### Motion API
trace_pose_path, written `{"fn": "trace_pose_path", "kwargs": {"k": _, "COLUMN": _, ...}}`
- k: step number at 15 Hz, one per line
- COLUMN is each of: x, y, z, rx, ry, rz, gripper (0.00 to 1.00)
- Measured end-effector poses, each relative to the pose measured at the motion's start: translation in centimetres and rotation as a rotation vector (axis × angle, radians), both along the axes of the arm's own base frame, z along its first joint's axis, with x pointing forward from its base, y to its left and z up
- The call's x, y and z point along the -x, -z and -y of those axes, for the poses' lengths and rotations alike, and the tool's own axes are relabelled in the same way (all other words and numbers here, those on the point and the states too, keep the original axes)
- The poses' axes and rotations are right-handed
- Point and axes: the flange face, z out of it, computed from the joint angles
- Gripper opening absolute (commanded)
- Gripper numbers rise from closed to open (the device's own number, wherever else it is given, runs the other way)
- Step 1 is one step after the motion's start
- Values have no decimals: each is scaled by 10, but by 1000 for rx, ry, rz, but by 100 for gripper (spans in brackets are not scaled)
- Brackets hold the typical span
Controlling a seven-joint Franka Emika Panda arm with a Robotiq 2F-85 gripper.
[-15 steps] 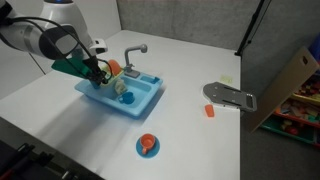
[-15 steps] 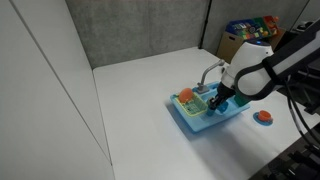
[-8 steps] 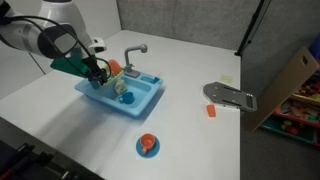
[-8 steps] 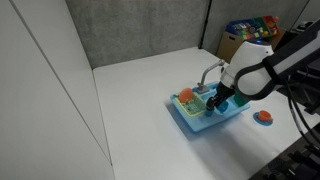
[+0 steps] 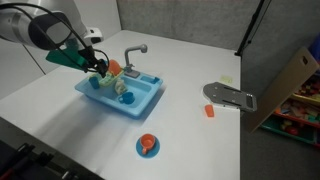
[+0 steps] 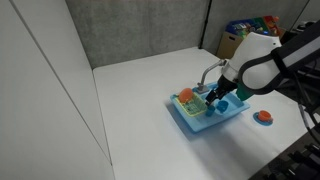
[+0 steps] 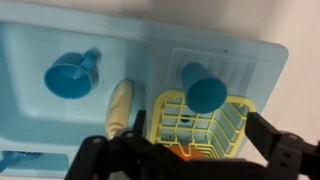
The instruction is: Remove the orange cup from the drying rack, put it on the table and then put the blue cup in the drying rack
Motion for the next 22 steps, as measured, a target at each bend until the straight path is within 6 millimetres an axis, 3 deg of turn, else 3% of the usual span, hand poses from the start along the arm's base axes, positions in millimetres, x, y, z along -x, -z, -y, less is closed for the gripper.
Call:
{"fn": "trace_pose_path", "kwargs": {"k": 7, "x": -1, "y": -43, "z": 12, "rx": 47, "ry": 48, "rz": 7, "gripper": 100}}
{"fn": "trace_pose_path", "kwargs": {"k": 14, "x": 9, "y": -94, "z": 35, "rx": 94, "ry": 109, "rz": -91, "gripper": 100}}
{"fn": "trace_pose_path", "kwargs": {"k": 22, "x": 36, "y": -178, "z": 65, "rx": 108, "ry": 165, "rz": -190, "gripper": 100}}
